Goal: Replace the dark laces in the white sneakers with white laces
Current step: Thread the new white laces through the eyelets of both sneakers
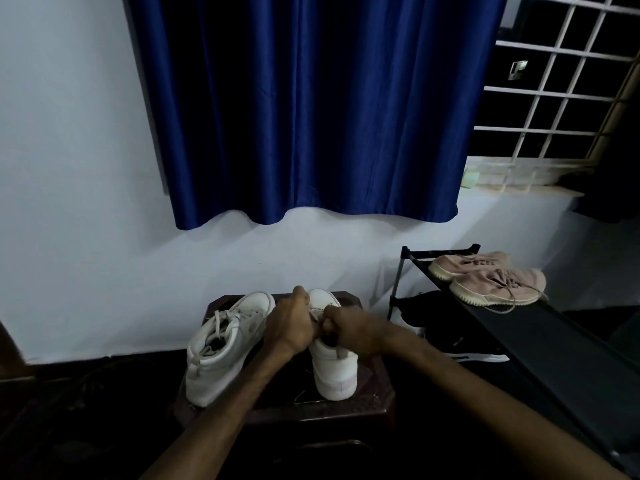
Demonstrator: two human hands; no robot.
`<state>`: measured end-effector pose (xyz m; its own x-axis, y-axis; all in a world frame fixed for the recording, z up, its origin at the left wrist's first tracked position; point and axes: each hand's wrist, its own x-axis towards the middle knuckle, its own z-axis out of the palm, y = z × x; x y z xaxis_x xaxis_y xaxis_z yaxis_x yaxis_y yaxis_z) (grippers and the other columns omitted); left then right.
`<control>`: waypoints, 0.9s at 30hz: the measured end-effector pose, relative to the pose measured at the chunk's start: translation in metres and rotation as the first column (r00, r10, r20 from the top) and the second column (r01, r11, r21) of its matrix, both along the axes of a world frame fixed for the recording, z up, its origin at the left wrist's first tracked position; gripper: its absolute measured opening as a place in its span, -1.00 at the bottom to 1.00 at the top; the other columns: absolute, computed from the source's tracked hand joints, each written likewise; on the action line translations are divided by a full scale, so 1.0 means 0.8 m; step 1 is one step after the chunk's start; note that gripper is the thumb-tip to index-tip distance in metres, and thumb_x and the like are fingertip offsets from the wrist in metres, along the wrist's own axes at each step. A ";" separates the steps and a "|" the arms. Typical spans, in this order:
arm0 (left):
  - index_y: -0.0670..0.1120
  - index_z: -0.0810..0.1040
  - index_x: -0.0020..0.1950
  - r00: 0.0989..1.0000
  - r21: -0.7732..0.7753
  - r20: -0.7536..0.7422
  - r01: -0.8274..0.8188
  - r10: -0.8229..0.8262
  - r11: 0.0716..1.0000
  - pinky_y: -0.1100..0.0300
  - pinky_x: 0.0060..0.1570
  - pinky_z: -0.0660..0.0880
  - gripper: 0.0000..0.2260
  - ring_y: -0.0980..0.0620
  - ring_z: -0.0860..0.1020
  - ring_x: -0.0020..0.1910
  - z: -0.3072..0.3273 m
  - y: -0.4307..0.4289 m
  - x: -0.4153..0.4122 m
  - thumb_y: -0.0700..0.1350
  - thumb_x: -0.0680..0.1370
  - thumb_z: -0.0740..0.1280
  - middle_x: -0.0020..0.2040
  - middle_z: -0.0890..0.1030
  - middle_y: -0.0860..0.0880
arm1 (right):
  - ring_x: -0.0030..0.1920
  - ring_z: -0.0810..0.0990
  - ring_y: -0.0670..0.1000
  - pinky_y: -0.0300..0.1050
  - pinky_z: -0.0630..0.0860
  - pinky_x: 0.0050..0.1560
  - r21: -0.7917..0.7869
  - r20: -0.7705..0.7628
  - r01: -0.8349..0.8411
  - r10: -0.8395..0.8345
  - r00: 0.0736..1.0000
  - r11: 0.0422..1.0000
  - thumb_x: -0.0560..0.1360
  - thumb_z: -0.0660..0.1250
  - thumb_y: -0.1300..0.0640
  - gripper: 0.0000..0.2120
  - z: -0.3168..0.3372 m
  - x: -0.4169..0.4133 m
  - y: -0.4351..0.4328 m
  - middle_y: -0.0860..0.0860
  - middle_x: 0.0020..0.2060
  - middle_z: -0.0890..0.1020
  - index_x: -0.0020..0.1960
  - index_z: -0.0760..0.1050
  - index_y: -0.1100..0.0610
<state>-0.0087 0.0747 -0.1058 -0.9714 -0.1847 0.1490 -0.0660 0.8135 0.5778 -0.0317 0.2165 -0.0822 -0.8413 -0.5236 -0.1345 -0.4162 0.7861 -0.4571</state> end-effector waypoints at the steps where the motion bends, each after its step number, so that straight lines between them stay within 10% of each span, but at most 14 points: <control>1: -0.08 0.39 0.09 1.000 -0.006 0.005 0.011 -0.011 1.000 0.06 -0.11 0.43 -0.62 -0.21 0.55 0.08 0.001 -0.001 -0.002 -0.01 0.39 0.46 0.08 0.60 -0.14 | 0.11 0.56 0.20 -0.19 0.31 -0.11 0.107 0.006 -0.056 0.055 0.998 0.993 0.58 0.22 0.22 -0.78 0.004 -0.008 0.004 0.23 0.08 0.60 0.16 0.51 0.30; 6: -0.13 0.43 0.04 0.999 0.098 -0.030 0.024 -0.021 0.995 0.17 -0.20 0.32 -0.69 -0.20 0.55 0.04 -0.002 0.000 -0.007 -0.09 0.40 0.46 0.04 0.62 -0.17 | 0.21 0.51 0.22 -0.06 0.37 0.03 0.533 -0.051 -0.235 0.308 0.950 0.813 0.57 0.20 0.25 -0.71 0.011 -0.006 -0.017 0.27 0.22 0.53 0.24 0.49 0.31; 10: -0.09 0.39 -0.11 1.000 0.201 -0.014 -0.014 0.017 0.979 0.05 -0.20 0.56 -0.73 -0.21 0.61 -0.09 -0.002 -0.012 -0.007 -0.11 0.30 0.42 -0.12 0.64 -0.17 | -0.01 0.52 0.18 -0.10 0.25 -0.12 0.530 0.014 -0.384 0.446 0.895 0.756 0.51 0.20 0.38 -0.77 0.011 -0.013 -0.027 0.33 0.07 0.56 -0.31 0.39 0.24; 14: -0.10 0.41 -0.05 0.999 0.218 0.019 -0.030 0.026 0.976 0.19 -0.22 0.41 -0.69 -0.18 0.59 -0.05 0.003 -0.005 -0.005 -0.11 0.32 0.46 -0.06 0.63 -0.16 | -0.20 0.39 0.04 -0.18 0.19 -0.17 0.520 0.053 -0.522 0.584 0.810 0.676 0.52 0.26 0.35 -0.84 0.021 -0.018 -0.015 0.27 -0.17 0.56 -0.24 0.46 0.30; 23: -0.09 0.45 -0.01 0.999 0.246 0.045 -0.030 0.019 0.969 0.11 -0.26 0.59 -0.45 -0.07 0.64 -0.15 0.007 -0.004 0.000 0.15 0.19 0.58 -0.08 0.63 -0.03 | -0.19 0.65 -0.14 -0.21 0.58 -0.11 -0.082 -0.295 -0.295 0.260 0.920 0.952 0.32 0.52 0.35 -0.79 0.044 -0.023 0.026 -0.06 -0.21 0.70 -0.12 0.68 0.09; 27: -0.09 0.42 -0.03 0.999 0.220 0.035 -0.030 0.023 0.975 0.19 -0.43 0.56 -0.50 -0.02 0.61 -0.27 0.007 -0.002 0.001 0.09 0.23 0.57 -0.10 0.62 -0.04 | -0.08 0.56 -0.01 -0.13 0.51 -0.05 0.106 -0.355 -0.162 0.190 0.915 0.981 0.37 0.52 0.18 -0.76 0.035 -0.021 0.026 0.01 -0.05 0.56 0.02 0.60 0.09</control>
<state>-0.0082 0.0729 -0.1004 -0.9694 -0.2352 0.0709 -0.1070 0.6641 0.7400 -0.0488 0.2375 -0.0541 -0.7348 -0.6679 0.1180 -0.6768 0.7104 -0.1933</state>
